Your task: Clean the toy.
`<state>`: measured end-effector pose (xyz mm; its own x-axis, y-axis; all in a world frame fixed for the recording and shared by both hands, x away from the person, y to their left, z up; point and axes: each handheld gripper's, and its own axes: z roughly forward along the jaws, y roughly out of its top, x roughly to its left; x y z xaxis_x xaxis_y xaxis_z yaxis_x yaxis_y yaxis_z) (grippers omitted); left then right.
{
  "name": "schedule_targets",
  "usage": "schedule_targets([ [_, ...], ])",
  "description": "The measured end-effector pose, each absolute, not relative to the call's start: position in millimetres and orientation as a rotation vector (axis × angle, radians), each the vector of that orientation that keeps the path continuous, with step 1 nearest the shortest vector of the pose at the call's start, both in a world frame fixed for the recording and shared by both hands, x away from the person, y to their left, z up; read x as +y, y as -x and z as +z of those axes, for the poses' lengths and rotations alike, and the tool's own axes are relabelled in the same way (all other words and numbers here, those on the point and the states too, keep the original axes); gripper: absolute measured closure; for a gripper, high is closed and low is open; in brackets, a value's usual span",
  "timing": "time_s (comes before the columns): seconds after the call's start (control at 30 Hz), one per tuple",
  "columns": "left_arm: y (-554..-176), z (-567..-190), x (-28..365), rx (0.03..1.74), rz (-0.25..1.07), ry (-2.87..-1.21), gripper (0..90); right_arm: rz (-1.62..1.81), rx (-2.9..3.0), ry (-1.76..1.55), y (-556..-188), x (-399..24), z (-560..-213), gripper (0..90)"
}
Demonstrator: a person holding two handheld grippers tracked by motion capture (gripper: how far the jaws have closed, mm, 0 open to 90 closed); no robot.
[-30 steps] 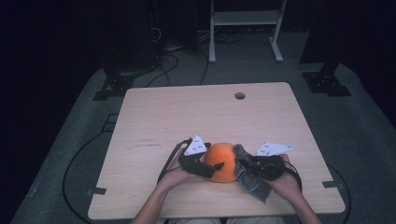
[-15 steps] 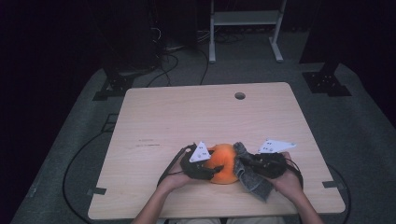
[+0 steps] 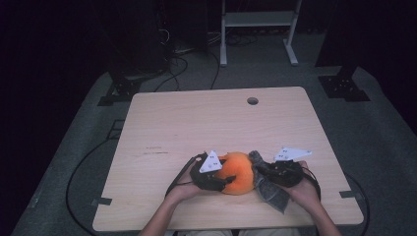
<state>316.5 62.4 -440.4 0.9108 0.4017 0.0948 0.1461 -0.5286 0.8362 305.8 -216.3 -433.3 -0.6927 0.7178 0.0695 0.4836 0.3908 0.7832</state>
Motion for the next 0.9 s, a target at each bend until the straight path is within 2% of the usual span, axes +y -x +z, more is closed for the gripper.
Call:
schedule_targets([
  [0.13,-315.9,-440.1,61.0,0.382,0.348,-2.127,37.2,1.247,2.35,-1.047,-300.8,-221.2,-424.1,75.6],
  [0.23,-315.0,-439.6,58.8,0.375,0.353,-2.128,37.1,1.364,2.346,-0.927,-290.3,-208.0,-405.7,75.4],
  [0.3,-314.0,-439.1,58.1,0.365,0.345,-2.12,36.4,1.311,2.374,-0.914,-291.5,-199.8,-409.7,75.3],
  [0.33,-313.9,-436.7,58.7,0.362,0.326,-2.109,34.1,1.274,2.388,-0.92,-293.5,-197.5,-415.8,75.4],
  [0.43,-318.2,-427.6,62.3,0.402,0.269,-2.067,18.3,1.275,2.388,-0.952,-295.1,-202.0,-424.4,75.6],
  [0.53,-323.2,-432.6,59.8,0.483,0.273,-2.117,9.1,1.281,2.394,-0.951,-292.7,-206.6,-424.6,75.6],
  [0.57,-323.5,-437.0,58.5,0.491,0.266,-2.111,9.4,1.294,2.399,-0.956,-293.5,-208.4,-425.5,75.5],
  [0.67,-318.9,-438.1,56.7,0.46,0.314,-2.11,24.7,1.178,2.398,-0.996,-297.7,-213.0,-424.5,75.5],
  [0.73,-315.6,-436.2,53.6,0.429,0.356,-2.129,30.1,1.131,2.384,-1.012,-296.7,-215.2,-420.7,75.8],
  [0.83,-312.6,-435.2,49.6,0.407,0.371,-2.134,31.9,1.305,2.38,-0.929,-285.5,-210.6,-404.6,75.7],
  [0.9,-311.6,-432.4,51.2,0.376,0.354,-2.13,29.8,1.325,2.386,-0.863,-281.2,-200.5,-399.0,75.3],
])
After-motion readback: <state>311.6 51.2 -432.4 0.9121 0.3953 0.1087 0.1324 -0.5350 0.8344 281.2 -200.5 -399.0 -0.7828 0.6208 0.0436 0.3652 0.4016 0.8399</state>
